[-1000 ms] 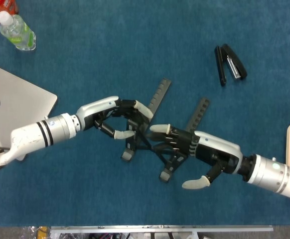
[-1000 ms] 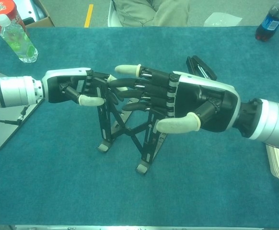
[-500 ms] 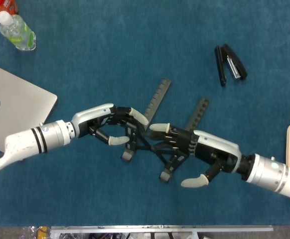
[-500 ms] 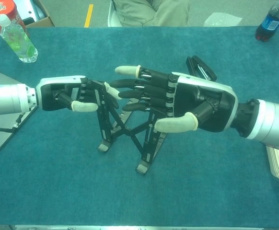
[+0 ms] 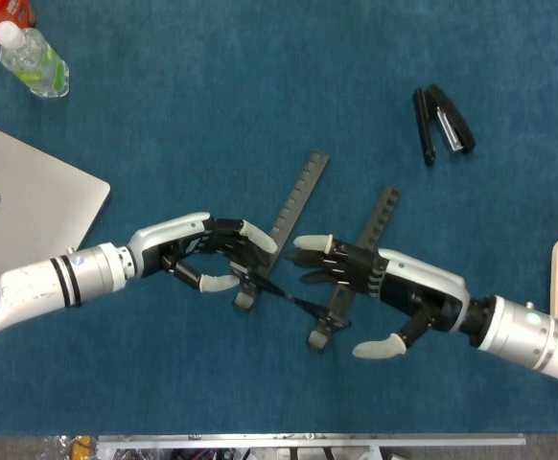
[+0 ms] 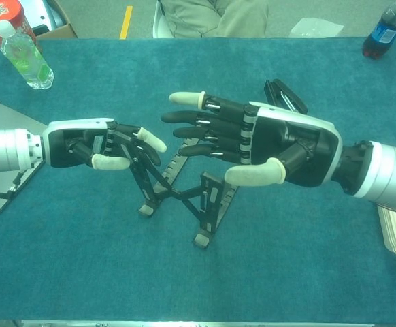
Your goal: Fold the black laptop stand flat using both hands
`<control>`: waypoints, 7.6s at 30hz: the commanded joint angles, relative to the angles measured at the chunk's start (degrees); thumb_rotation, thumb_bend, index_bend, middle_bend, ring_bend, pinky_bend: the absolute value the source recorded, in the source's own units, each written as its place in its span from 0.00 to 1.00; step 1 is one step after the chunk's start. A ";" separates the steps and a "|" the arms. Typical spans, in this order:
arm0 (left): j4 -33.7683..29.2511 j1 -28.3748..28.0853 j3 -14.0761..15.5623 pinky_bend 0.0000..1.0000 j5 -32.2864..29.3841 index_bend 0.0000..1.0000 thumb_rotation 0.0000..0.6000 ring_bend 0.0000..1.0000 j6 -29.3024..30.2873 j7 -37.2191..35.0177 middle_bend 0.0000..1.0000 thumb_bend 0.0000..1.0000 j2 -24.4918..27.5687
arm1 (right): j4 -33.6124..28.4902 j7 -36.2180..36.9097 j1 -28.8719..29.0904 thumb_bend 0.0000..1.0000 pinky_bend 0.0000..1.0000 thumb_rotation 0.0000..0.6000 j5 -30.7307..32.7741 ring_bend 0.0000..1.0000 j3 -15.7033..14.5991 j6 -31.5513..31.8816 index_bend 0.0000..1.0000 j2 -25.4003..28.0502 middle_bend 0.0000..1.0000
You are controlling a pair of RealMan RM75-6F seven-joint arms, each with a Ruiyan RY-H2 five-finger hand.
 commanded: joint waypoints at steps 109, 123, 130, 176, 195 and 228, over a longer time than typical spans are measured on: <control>-4.56 -9.60 -9.84 0.27 -10.80 0.25 0.92 0.26 -14.37 7.97 0.31 0.33 -3.24 | 10.73 3.03 -8.78 0.16 0.07 1.00 -3.01 0.00 -4.76 13.39 0.00 3.79 0.07; -2.13 -9.74 -13.89 0.16 -15.63 0.24 0.84 0.07 -19.18 18.30 0.21 0.33 -3.03 | 11.30 3.54 -9.54 0.16 0.07 1.00 -4.17 0.00 -4.97 14.33 0.00 4.30 0.07; -3.83 -7.87 -14.48 0.13 -17.79 0.23 0.68 0.04 -19.77 24.29 0.18 0.33 0.47 | 11.16 3.42 -9.55 0.16 0.07 1.00 -4.17 0.00 -4.51 14.35 0.00 4.01 0.07; -10.92 8.28 -14.55 0.13 -20.09 0.22 1.00 0.08 -10.40 88.72 0.18 0.33 5.67 | 14.25 -51.74 -8.54 0.15 0.07 1.00 1.20 0.00 2.38 -3.06 0.00 4.39 0.07; -3.70 13.43 -15.17 0.07 -20.02 0.00 1.00 0.00 -9.30 105.15 0.00 0.33 -1.52 | 18.74 -85.40 -11.87 0.05 0.07 1.00 4.67 0.00 8.46 -3.57 0.00 -3.02 0.07; -5.19 14.29 -18.31 0.06 -22.96 0.00 1.00 0.00 -12.91 104.57 0.00 0.33 2.22 | 44.89 -95.74 -7.60 0.04 0.07 1.00 6.80 0.00 12.57 -7.93 0.00 -24.97 0.00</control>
